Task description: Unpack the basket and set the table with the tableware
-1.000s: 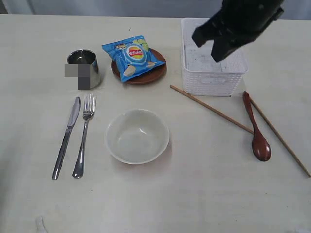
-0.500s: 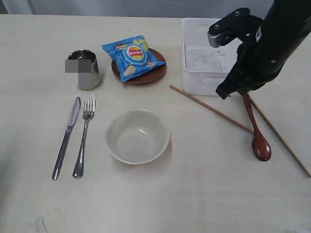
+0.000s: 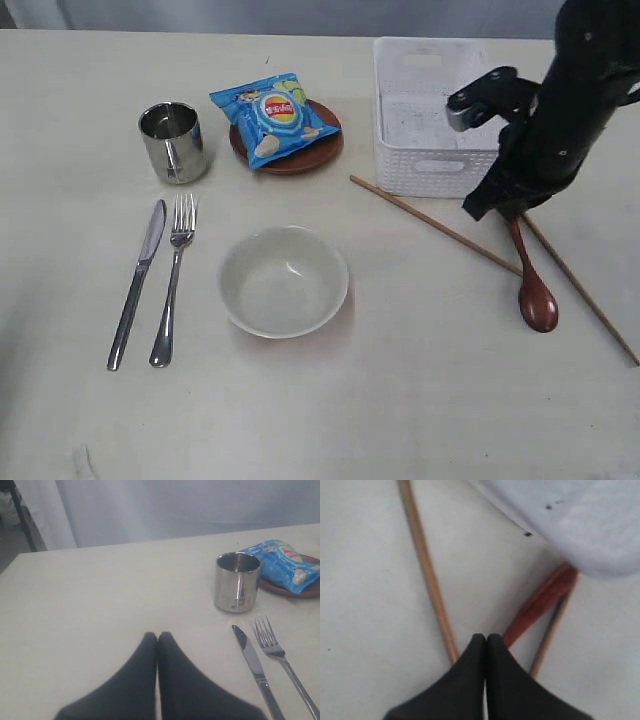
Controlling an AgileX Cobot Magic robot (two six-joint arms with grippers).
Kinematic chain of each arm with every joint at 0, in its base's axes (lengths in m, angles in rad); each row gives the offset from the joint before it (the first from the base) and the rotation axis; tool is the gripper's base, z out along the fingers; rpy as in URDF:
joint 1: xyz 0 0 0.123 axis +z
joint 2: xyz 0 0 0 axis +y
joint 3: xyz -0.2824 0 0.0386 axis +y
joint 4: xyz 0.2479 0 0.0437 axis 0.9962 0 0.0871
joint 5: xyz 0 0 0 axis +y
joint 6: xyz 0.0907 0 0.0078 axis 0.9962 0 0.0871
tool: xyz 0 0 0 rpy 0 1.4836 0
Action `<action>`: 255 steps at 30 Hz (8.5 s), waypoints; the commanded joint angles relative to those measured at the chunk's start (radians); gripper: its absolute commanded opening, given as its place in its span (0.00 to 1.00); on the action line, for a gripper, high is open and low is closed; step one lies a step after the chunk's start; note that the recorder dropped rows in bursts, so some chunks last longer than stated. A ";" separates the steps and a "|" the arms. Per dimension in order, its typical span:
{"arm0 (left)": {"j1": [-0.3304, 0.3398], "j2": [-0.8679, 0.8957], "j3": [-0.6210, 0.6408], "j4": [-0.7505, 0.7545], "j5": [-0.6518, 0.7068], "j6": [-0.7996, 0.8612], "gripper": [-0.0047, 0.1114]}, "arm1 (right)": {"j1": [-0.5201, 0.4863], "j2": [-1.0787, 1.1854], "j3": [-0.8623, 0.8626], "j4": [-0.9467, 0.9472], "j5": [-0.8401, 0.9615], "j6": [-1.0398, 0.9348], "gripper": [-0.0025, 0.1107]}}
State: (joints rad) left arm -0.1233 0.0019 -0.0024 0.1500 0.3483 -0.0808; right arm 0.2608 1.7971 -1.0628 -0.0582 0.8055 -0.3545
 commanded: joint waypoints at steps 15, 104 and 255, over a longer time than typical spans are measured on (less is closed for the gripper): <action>-0.005 -0.002 0.002 -0.004 -0.001 -0.002 0.04 | -0.172 -0.001 0.107 0.259 -0.015 0.177 0.31; -0.005 -0.002 0.002 -0.002 -0.001 -0.002 0.04 | 0.478 0.063 -0.215 0.468 -0.073 0.017 0.47; -0.005 -0.002 0.002 -0.004 -0.001 -0.002 0.04 | 0.023 -0.016 0.141 0.320 -0.249 -0.498 0.39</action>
State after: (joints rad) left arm -0.1233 0.0019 -0.0024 0.1500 0.3483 -0.0808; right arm 0.2834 1.7671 -0.9228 0.2431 0.5777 -0.8449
